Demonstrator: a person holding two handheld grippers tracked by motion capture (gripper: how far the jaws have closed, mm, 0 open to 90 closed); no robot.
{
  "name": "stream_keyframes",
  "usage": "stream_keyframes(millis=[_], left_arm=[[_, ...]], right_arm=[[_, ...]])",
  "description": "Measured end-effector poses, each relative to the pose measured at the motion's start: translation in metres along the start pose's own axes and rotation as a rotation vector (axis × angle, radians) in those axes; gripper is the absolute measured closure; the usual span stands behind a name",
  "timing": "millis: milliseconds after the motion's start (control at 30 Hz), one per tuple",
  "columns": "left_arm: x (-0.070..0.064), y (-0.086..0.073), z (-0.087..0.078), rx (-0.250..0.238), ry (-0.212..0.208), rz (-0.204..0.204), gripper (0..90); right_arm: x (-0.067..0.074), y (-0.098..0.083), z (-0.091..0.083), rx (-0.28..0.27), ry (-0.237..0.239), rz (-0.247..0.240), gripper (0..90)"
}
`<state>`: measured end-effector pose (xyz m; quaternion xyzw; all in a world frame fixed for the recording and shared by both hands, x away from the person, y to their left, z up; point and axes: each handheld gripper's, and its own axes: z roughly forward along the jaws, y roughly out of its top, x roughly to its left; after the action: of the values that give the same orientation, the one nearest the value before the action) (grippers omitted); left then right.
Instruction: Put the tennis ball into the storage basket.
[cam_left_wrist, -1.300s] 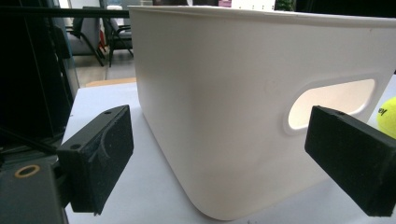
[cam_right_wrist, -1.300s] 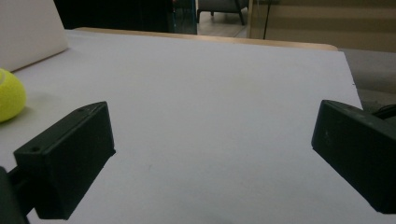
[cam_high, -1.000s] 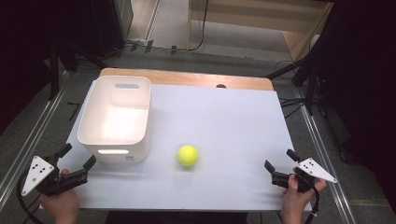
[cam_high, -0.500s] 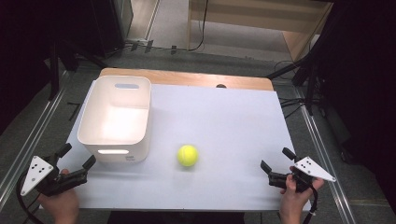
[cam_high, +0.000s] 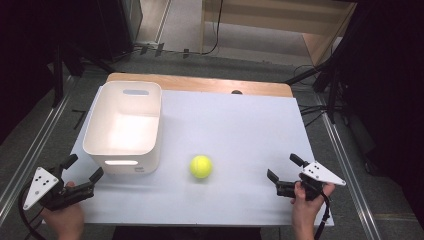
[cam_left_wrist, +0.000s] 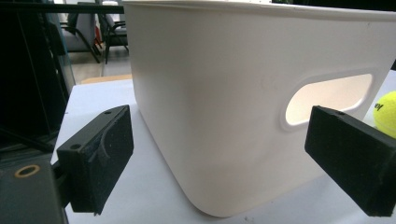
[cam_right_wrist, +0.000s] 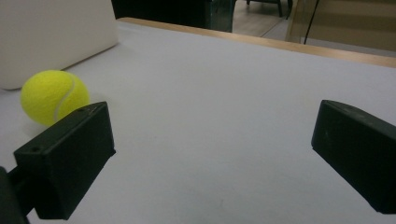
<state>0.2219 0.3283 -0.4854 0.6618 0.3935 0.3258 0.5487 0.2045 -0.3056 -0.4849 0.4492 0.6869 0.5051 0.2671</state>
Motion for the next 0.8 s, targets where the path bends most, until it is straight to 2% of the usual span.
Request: stream_keyframes(millis=[167, 367, 567, 800], left_arm=[[0.0, 0.0, 0.0, 0.002, 0.001, -0.002, 7.9], [0.0, 0.0, 0.001, 0.01, 0.001, 0.0, 7.9], [0.0, 0.0, 0.001, 0.007, 0.001, -0.003, 7.9], [0.001, 0.0, 0.001, 0.006, -0.001, -0.005, 7.9]], right_arm=[[0.001, 0.005, 0.007, 0.044, 0.007, 0.016, 0.0], [0.007, 0.011, 0.018, 0.077, 0.039, -0.005, 0.0], [0.009, 0.015, 0.024, 0.092, 0.049, -0.009, 0.0], [0.014, 0.026, 0.033, 0.101, 0.07, -0.038, 0.0]])
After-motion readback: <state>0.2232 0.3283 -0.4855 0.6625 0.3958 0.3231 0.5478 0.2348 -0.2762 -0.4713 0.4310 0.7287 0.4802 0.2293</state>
